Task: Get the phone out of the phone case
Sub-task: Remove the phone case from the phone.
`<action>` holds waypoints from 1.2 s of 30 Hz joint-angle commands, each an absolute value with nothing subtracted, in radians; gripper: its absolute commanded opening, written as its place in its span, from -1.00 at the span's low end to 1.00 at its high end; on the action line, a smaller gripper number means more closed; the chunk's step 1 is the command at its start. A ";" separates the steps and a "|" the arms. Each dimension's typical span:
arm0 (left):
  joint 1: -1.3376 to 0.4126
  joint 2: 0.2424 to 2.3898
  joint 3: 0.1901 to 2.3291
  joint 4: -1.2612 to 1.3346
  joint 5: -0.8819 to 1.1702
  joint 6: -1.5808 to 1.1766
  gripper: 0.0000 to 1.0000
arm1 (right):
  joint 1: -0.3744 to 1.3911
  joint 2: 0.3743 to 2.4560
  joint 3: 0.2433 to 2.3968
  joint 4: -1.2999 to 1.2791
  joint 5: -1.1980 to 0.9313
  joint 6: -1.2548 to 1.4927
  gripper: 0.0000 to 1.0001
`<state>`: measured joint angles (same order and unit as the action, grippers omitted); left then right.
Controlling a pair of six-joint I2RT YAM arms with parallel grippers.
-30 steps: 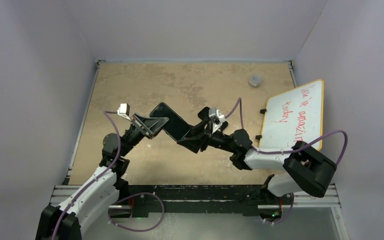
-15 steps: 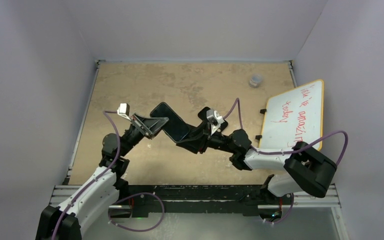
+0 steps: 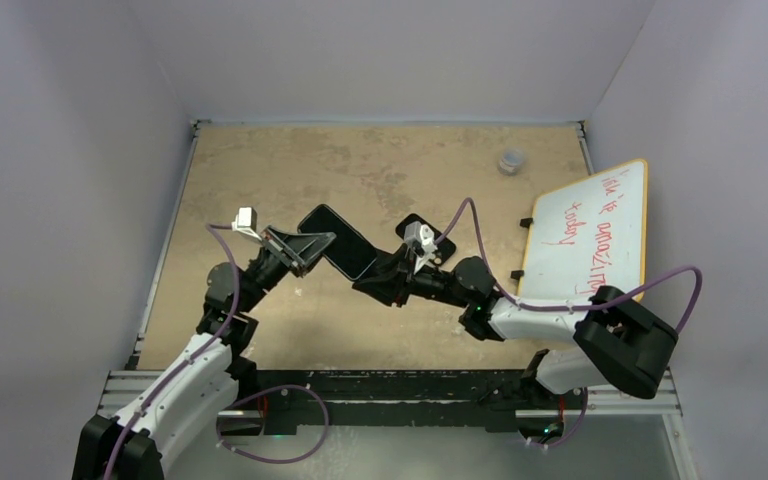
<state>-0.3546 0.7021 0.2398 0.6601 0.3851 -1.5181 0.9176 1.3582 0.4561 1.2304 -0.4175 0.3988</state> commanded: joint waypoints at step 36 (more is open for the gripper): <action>-0.292 0.814 0.730 0.100 0.864 -0.755 -1.00 | 0.713 1.102 0.728 0.195 -0.838 -0.048 0.26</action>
<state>-0.2962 0.8227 0.6411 0.1284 0.7944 -0.8772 0.7124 1.0634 0.6479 0.3119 -0.7284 0.0032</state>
